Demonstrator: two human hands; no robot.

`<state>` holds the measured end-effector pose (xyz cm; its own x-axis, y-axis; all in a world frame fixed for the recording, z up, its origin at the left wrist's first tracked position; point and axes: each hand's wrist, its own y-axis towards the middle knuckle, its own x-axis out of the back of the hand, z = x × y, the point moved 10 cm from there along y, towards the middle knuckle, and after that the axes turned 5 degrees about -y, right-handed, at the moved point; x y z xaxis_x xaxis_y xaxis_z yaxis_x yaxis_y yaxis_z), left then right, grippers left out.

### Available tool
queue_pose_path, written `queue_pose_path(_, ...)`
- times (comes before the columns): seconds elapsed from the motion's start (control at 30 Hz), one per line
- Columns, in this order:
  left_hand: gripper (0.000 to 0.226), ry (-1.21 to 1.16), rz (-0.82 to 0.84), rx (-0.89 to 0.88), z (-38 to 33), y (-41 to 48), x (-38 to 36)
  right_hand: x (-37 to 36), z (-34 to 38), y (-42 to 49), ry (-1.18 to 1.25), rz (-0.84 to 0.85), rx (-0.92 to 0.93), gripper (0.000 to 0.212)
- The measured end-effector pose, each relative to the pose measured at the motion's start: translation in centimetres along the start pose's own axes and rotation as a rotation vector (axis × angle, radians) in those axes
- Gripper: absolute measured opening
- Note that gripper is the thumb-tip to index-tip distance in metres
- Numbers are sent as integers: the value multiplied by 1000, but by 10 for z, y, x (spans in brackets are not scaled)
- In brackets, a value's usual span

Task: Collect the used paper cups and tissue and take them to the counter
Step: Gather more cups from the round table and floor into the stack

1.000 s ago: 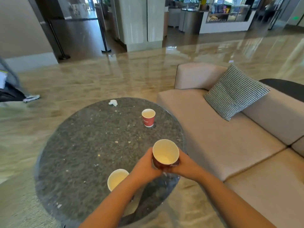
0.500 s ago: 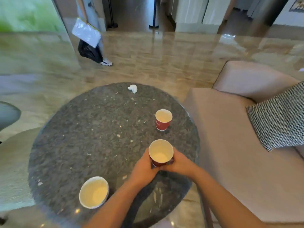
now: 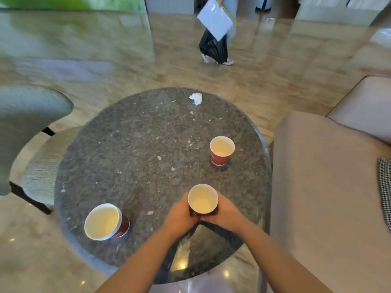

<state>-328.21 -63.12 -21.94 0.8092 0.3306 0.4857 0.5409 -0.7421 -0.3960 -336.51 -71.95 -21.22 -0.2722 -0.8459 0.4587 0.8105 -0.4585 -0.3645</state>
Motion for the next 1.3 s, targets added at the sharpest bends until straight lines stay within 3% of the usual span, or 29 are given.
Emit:
queue_pose_path(0.4, 78, 164, 3, -18, -1, 11, -6, 5, -18, 11, -168, -22, 40, 65)
queue_pose_path(0.67, 59, 230, 173, -145, -11, 17, 1, 5, -23, 9, -149, -14, 33, 65)
queue_pose_path(0.77, 50, 151, 202, -106, -12, 27, 5, 12, -26, 10, -180, -28, -4, 59)
queue_pose_path(0.97, 36, 240, 186, 4, -31, 72, 23, 59, -35, 10, -213, -189, -131, 47)
queue_pose_path(1.13, 52, 315, 150, -38, -59, 97, 33, 110, -28, 22, -101, -376, -207, 53)
queue_pose_path(1.3, 71, 314, 141, -103, -83, 117, 33, 133, -18, 47, -23, -430, -223, 67)
